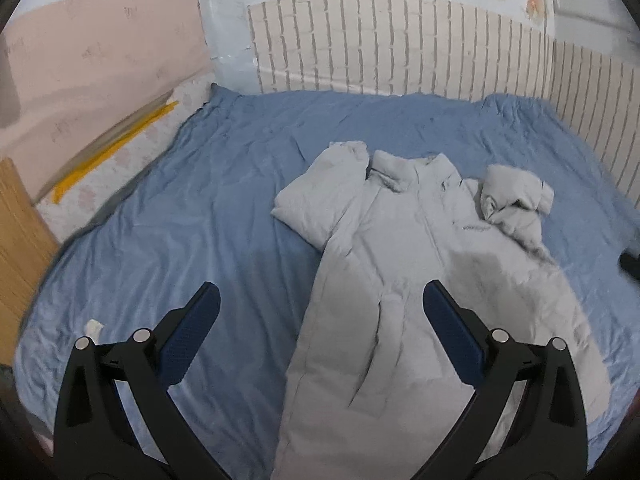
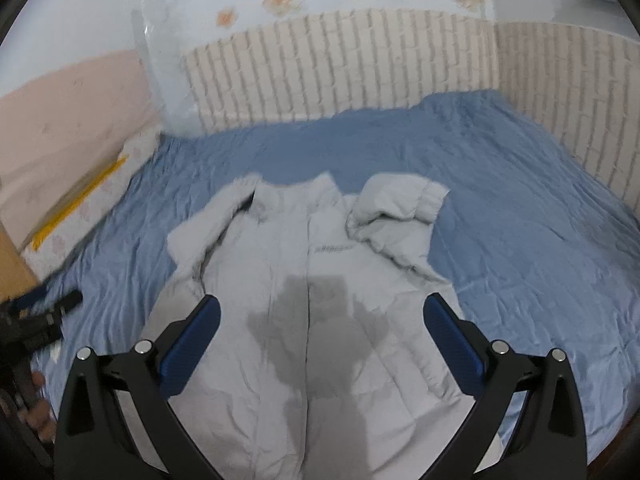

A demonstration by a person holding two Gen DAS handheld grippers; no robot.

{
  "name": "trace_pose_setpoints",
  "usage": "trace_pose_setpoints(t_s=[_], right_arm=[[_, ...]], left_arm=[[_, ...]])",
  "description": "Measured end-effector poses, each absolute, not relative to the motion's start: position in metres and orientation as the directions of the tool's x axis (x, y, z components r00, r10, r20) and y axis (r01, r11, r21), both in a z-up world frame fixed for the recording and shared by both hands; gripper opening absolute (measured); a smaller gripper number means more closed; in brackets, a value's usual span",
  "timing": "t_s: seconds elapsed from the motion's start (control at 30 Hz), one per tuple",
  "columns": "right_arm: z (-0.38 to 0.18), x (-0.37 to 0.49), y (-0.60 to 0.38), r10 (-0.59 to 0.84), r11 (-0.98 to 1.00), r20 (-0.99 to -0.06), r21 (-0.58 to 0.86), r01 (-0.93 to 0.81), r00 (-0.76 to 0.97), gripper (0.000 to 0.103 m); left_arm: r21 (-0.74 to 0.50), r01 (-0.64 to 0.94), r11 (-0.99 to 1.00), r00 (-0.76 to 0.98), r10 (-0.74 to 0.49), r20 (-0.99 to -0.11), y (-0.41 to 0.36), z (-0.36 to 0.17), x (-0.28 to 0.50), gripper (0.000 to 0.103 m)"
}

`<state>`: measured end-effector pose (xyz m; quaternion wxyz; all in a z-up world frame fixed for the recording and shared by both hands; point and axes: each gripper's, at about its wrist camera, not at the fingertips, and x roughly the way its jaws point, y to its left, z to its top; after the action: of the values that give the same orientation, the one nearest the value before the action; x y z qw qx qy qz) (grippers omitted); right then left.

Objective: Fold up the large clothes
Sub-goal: 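Grasp the grey jacket's sleeve with the left gripper and lift it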

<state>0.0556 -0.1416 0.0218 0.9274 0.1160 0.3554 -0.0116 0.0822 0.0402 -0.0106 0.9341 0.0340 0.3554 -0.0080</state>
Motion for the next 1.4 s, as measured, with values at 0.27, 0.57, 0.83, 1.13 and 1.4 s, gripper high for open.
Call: trace_pose_setpoints(t_s=[0.27,0.57,0.83,1.13,1.4], right_arm=[[-0.003,0.091,-0.14,0.031,0.985,-0.753,0.134,0.107,0.657,0.101],[-0.002,0.15,-0.158,-0.062,0.99,-0.773,0.032,0.136,0.632,0.101],[-0.004,0.213,-0.175,-0.078,0.988,-0.762,0.026,0.151,0.643,0.101],[-0.077,0.255,-0.18,-0.062,0.989,-0.827,0.023,0.145,0.559,0.101],[-0.102,0.265,-0.172,-0.039,0.991,-0.841,0.035,0.126,0.539,0.101]], left_arm=[[0.057,0.073,0.996,0.738,-0.015,-0.675,0.039,-0.025,0.117,0.1],[0.133,0.075,0.988,0.702,0.042,-0.711,0.033,-0.038,0.193,0.1],[0.111,0.14,0.984,0.635,-0.003,-0.772,0.013,-0.073,0.274,0.1],[0.285,0.173,0.943,0.553,0.146,-0.82,-0.012,-0.158,0.355,0.094],[0.306,0.165,0.938,0.486,0.193,-0.853,0.028,-0.197,0.365,0.027]])
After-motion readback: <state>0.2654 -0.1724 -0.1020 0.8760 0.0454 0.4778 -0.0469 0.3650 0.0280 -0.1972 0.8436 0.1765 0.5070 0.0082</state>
